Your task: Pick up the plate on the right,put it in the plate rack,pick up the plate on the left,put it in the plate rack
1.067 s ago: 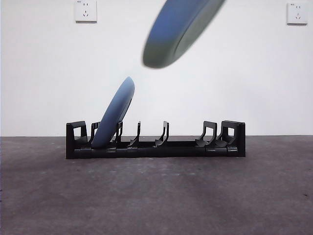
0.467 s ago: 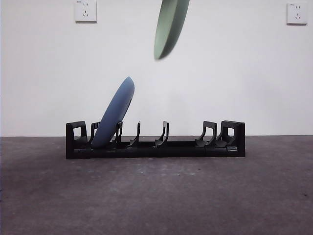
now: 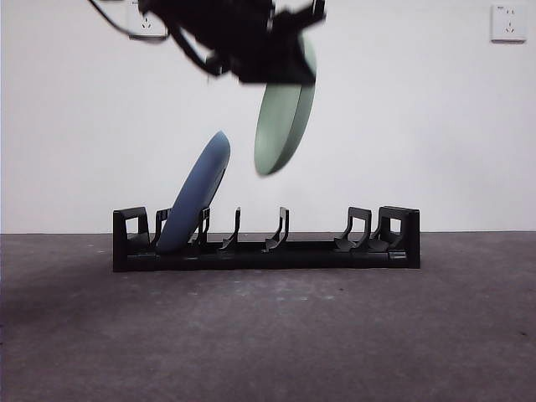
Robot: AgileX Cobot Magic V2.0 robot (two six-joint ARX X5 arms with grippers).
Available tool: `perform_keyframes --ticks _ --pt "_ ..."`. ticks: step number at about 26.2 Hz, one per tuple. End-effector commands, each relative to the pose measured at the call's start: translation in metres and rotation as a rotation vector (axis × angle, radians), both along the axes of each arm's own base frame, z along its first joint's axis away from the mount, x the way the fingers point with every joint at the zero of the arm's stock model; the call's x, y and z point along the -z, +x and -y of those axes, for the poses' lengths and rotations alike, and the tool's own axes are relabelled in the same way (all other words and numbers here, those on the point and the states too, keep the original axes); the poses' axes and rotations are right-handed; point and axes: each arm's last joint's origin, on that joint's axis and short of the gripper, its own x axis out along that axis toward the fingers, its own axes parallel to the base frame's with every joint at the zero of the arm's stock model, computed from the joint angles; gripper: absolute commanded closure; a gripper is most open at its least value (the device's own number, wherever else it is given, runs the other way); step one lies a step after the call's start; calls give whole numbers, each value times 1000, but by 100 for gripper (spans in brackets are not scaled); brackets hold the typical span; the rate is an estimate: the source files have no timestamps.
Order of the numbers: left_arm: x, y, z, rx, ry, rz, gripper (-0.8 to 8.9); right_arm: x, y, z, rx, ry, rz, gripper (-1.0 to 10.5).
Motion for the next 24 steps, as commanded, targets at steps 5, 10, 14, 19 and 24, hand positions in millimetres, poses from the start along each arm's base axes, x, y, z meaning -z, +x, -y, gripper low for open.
perform_keyframes --ticks 5,10,14,19,24 --pt "32 20 -3 -8 49 -43 822 4 1 -1 -13 -32 -20 725" --pt "48 29 -5 -20 74 -75 822 6 6 -4 -19 -40 -35 725" --pt "55 31 -5 -8 117 -67 822 6 10 -6 -47 -34 -49 725" --pt "63 32 -4 11 180 -60 822 8 16 -10 -58 -41 -63 725" --pt "76 34 -4 20 227 -90 822 8 18 -12 -86 -35 -74 725"
